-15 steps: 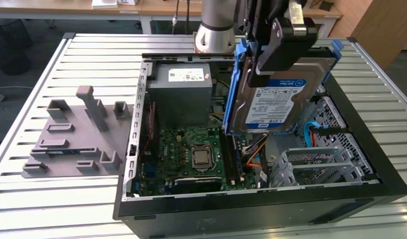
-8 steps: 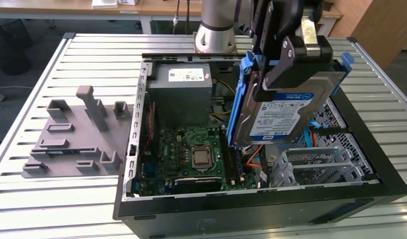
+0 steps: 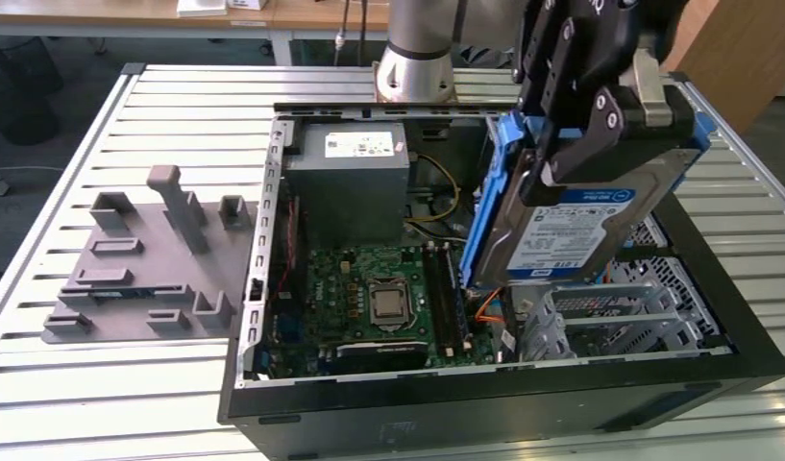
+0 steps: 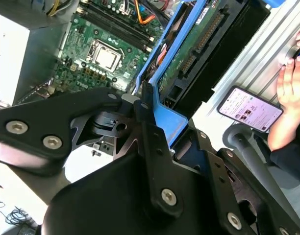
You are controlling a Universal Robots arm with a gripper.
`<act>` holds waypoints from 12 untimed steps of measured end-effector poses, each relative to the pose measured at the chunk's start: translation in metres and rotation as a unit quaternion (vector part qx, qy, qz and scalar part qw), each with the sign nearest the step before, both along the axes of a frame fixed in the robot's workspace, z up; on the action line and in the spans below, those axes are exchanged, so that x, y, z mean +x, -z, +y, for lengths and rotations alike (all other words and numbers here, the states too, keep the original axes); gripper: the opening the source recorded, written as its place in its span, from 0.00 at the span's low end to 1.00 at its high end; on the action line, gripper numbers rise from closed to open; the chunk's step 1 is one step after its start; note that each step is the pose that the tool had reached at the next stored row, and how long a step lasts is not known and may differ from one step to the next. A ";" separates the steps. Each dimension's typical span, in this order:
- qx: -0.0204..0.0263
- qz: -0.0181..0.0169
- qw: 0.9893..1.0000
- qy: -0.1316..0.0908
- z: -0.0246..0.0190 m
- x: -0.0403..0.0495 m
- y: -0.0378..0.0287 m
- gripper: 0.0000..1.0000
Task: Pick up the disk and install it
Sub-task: 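Insert the disk into the insertion slot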
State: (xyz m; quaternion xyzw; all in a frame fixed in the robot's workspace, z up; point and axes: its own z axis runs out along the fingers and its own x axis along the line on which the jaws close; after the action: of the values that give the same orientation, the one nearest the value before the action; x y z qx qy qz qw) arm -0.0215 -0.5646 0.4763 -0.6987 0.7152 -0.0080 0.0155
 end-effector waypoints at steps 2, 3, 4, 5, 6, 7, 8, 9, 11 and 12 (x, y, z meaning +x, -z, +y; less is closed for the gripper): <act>0.000 0.000 1.000 0.000 -0.0018 0.0020 0.0024 0.36; 0.000 0.000 1.000 0.000 -0.0019 0.0037 0.0036 0.36; 0.000 0.000 1.000 0.000 -0.0019 0.0064 0.0048 0.36; 0.000 0.000 1.000 0.000 -0.0019 0.0100 0.0061 0.36; 0.000 0.000 1.000 0.000 -0.0019 0.0139 0.0071 0.36; 0.000 0.000 1.000 0.000 -0.0019 0.0178 0.0080 0.36; 0.000 0.000 1.000 0.000 -0.0019 0.0209 0.0089 0.36; 0.000 0.000 1.000 0.000 -0.0019 0.0236 0.0098 0.36; 0.000 0.000 1.000 0.000 -0.0019 0.0292 0.0116 0.36; 0.000 0.000 1.000 0.000 -0.0019 0.0322 0.0126 0.36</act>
State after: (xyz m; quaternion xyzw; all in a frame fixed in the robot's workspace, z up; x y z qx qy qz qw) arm 0.0106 -0.5665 0.4636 -0.6987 0.7152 -0.0080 0.0154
